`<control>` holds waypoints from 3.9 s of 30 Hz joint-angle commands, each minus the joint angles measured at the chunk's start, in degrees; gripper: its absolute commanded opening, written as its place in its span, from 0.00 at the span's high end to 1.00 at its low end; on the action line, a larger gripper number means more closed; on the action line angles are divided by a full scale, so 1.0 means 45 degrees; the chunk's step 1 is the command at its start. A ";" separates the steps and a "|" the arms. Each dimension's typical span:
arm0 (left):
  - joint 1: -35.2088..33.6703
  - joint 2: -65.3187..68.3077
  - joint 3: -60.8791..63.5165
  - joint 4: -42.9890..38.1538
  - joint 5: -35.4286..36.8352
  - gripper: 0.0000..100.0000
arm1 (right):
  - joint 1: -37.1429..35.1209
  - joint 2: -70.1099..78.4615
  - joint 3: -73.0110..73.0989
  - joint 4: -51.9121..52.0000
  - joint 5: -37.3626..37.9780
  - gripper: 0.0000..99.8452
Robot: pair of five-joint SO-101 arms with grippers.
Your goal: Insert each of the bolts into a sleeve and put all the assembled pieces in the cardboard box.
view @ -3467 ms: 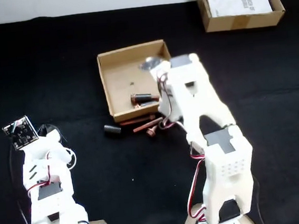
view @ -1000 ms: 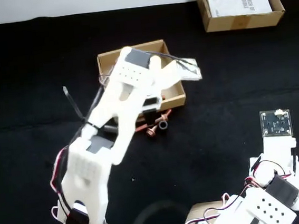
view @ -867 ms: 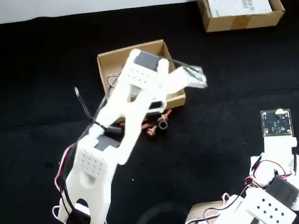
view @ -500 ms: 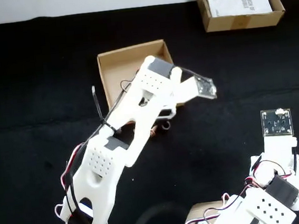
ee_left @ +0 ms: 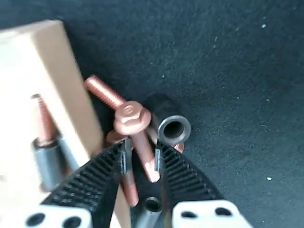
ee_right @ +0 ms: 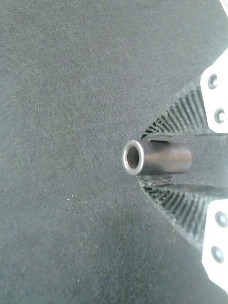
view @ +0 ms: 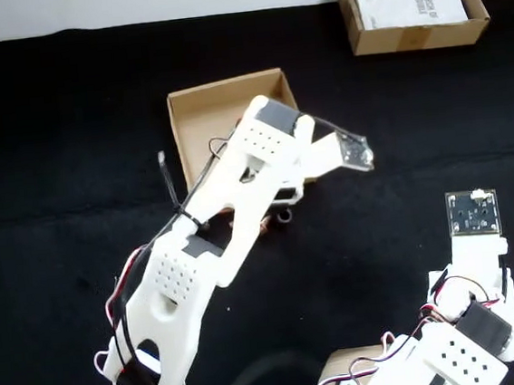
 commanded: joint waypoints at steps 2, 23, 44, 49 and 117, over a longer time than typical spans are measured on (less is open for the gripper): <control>0.0107 0.0205 -0.0400 -0.0371 0.0098 0.90 | 0.0049 -0.0225 -0.0029 -0.0225 0.0156 0.99; -0.0166 0.1123 -0.0420 -0.1582 0.2872 0.99 | 0.0068 -0.0225 0.0596 -0.1280 0.0078 0.99; -0.0459 -0.3214 -0.3233 0.0430 0.9006 0.99 | -0.4620 -0.0225 0.0596 -0.3624 -0.9162 0.99; -0.0459 -0.4737 -0.3311 0.0410 1.0159 0.99 | -0.7101 -0.0225 0.0615 -0.3624 -0.9573 0.99; 0.0088 -1.4173 0.9719 -0.8830 1.6801 0.99 | -1.4037 -0.0147 0.0733 -0.6906 -0.9573 0.99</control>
